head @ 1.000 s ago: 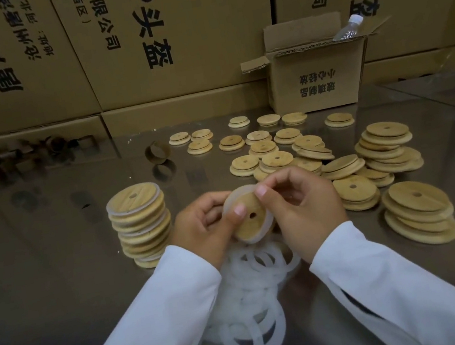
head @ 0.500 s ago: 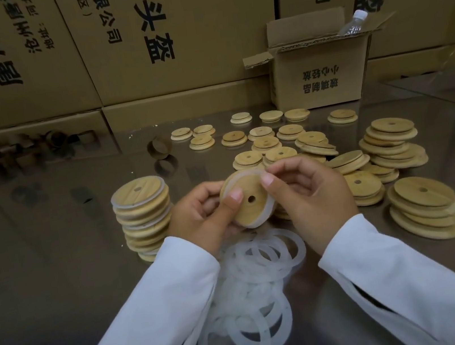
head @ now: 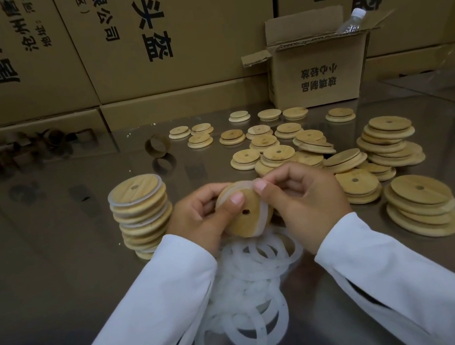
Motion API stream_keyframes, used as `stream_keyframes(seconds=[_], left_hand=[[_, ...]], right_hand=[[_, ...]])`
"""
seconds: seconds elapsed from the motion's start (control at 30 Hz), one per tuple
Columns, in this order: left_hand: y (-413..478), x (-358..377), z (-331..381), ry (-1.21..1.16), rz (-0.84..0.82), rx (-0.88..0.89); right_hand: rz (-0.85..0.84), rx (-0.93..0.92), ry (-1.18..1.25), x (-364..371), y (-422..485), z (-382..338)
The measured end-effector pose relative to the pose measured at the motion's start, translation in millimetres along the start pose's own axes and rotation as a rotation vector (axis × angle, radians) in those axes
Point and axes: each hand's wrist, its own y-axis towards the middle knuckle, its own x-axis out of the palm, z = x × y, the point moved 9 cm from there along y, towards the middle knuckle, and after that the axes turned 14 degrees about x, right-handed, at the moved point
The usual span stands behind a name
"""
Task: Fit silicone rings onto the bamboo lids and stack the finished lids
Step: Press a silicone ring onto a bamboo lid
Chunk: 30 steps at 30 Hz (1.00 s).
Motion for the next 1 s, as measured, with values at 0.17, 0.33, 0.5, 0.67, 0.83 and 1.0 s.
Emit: stream_keyframes(seconds=[0.17,0.33,0.5,0.67,0.83,1.0], left_hand=[[0.1,0.4,-6.4,-0.115,0.019,-0.054],[-2.1,2.5,-6.1,-0.139,0.060,-0.051],[-0.6,-2.2,-8.6,-0.164,0.124,-0.067],[-2.1,3.0,-8.2,-0.078,0.052,-0.058],[0.0,1.1,4.5,0.062,0.026,0.042],[2.0,2.7,11.7,0.081,0.009,0.084]], right_hand=[[-0.026,0.097,0.126,1.4,3.4,3.5],[0.016,-0.076,-0.029,1.2,-4.6,-8.0],[0.175,-0.201,-0.170,-5.8,-12.0,-14.8],[0.168,-0.199,-0.321,-1.9,-10.6,-14.0],[0.111,-0.096,-0.281,-0.9,-3.4,-7.0],[0.067,0.058,-0.164,-5.2,5.1,3.7]])
